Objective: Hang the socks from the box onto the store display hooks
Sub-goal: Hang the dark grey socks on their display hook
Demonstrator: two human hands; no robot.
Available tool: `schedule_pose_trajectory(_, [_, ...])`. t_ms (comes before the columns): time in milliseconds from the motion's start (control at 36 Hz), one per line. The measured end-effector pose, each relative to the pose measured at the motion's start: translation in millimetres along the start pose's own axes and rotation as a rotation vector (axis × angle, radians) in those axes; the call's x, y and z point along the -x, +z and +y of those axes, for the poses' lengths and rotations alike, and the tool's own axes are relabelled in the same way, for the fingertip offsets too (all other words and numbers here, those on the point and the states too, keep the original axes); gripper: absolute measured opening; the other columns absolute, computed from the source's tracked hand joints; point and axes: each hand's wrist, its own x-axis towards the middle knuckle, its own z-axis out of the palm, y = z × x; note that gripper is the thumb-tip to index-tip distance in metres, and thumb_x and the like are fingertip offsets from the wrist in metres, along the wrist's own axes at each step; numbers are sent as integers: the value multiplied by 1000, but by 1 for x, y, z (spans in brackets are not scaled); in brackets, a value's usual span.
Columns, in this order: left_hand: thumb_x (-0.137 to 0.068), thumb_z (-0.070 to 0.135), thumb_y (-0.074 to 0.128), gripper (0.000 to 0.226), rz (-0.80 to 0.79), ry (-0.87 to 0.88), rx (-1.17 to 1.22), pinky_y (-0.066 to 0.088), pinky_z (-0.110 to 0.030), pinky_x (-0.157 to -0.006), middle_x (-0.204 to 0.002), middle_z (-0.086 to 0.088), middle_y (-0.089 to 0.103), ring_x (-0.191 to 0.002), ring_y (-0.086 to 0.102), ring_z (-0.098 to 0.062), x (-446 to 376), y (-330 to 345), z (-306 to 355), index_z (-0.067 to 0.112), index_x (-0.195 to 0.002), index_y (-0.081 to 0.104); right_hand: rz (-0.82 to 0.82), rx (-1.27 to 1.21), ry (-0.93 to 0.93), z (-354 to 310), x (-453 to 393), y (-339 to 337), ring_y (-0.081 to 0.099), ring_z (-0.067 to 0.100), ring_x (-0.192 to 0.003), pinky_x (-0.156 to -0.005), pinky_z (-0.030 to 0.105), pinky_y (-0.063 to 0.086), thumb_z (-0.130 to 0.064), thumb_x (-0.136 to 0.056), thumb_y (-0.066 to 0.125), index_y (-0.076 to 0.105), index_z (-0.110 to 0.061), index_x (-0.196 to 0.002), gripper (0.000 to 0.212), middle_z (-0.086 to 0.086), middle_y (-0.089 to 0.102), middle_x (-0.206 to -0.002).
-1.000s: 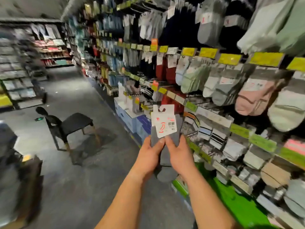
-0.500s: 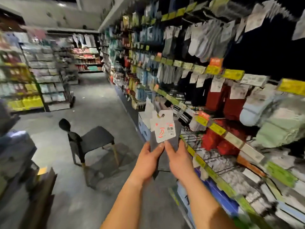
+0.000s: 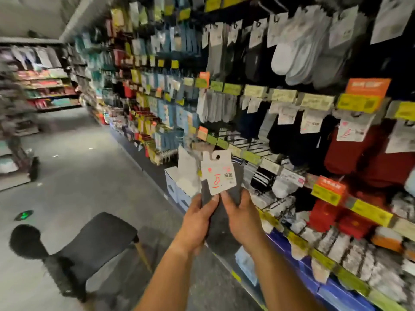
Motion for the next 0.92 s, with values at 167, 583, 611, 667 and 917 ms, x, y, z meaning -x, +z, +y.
schedule_pose_trajectory(167, [-100,14,58,26,-6,-18,-12,55,-42,-95,-118,-15,73,-109,71,-28,-105,-44,10,8,-125,64,75,51,8,7,-98,64,61,27,-111,-81,30,44,-45,-96,55,49,-20,-131,44,4,63,-125])
schedule_pose_trajectory(583, [-101,22,59,27,-24,-80,-92,57,-42,-91,-117,-11,74,-107,72,-27,-383,-139,79,13,-126,62,118,-44,40,-15,-361,202,58,27,-117,-81,25,40,-41,-98,54,49,-18,-133,43,6,61,-131])
schedule_pose_trajectory(611, [-101,22,59,27,-36,-70,-105,57,-41,-91,-118,-10,74,-107,72,-26,-399,-139,80,14,-126,62,140,-44,44,-15,-374,204,58,27,-117,-83,25,41,-41,-97,54,48,-20,-134,43,5,61,-132])
schedule_pose_trajectory(667, [-101,21,60,26,-72,-50,-122,58,-39,-90,-118,-8,74,-107,72,-24,-427,-138,83,15,-126,62,181,-51,60,-18,-398,208,58,25,-117,-84,25,40,-42,-98,53,47,-22,-137,44,2,60,-129])
schedule_pose_trajectory(917, [-101,25,59,25,-281,-43,-150,55,-49,-99,-118,-1,74,-109,71,-24,-561,-155,86,24,-126,64,571,112,75,-16,-503,233,56,13,-90,-71,16,44,-50,-84,70,52,-18,-111,46,-4,55,-104])
